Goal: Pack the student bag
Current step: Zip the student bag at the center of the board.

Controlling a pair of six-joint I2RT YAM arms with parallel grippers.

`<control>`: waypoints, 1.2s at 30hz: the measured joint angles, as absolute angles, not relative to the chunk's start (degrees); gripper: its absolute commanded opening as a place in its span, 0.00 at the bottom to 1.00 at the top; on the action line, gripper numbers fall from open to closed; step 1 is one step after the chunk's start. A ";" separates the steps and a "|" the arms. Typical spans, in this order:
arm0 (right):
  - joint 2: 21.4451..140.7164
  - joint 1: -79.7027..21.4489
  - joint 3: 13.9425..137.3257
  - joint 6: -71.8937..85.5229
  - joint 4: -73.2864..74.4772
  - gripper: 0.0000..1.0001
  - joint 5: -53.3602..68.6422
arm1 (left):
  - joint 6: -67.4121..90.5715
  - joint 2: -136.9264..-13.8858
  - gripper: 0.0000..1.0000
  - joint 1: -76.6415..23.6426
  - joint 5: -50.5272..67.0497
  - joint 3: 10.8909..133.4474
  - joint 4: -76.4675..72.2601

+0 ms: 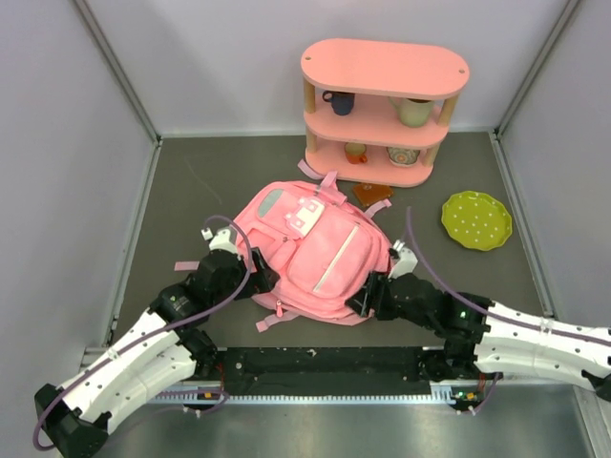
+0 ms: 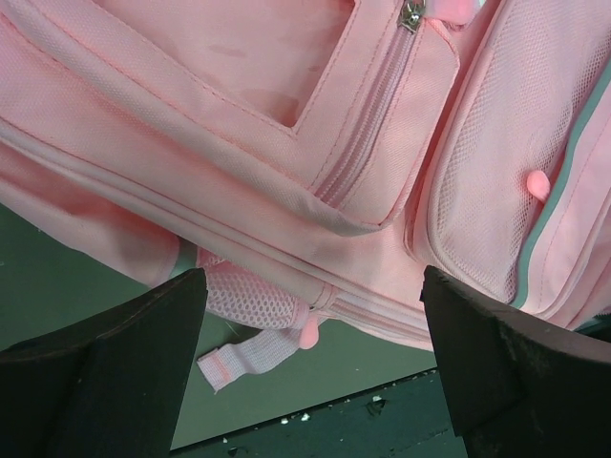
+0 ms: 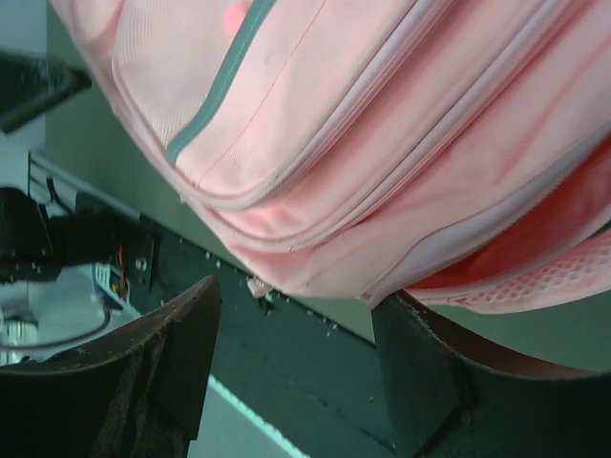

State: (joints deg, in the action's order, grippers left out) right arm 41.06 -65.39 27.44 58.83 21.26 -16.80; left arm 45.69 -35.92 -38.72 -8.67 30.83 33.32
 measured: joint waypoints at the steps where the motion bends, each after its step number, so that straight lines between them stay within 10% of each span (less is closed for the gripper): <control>1: 41.65 -67.55 27.49 59.35 21.28 0.63 -16.73 | 45.65 -36.27 0.98 -38.72 -8.80 30.83 33.28; 18: 61.39 -91.35 34.94 76.44 24.75 0.67 -26.79 | 44.80 -36.97 0.98 -38.72 -10.13 30.94 33.52; 36: 61.28 -65.47 34.13 66.85 23.40 0.70 -26.87 | 44.77 -36.99 0.98 -38.72 -9.82 31.09 33.45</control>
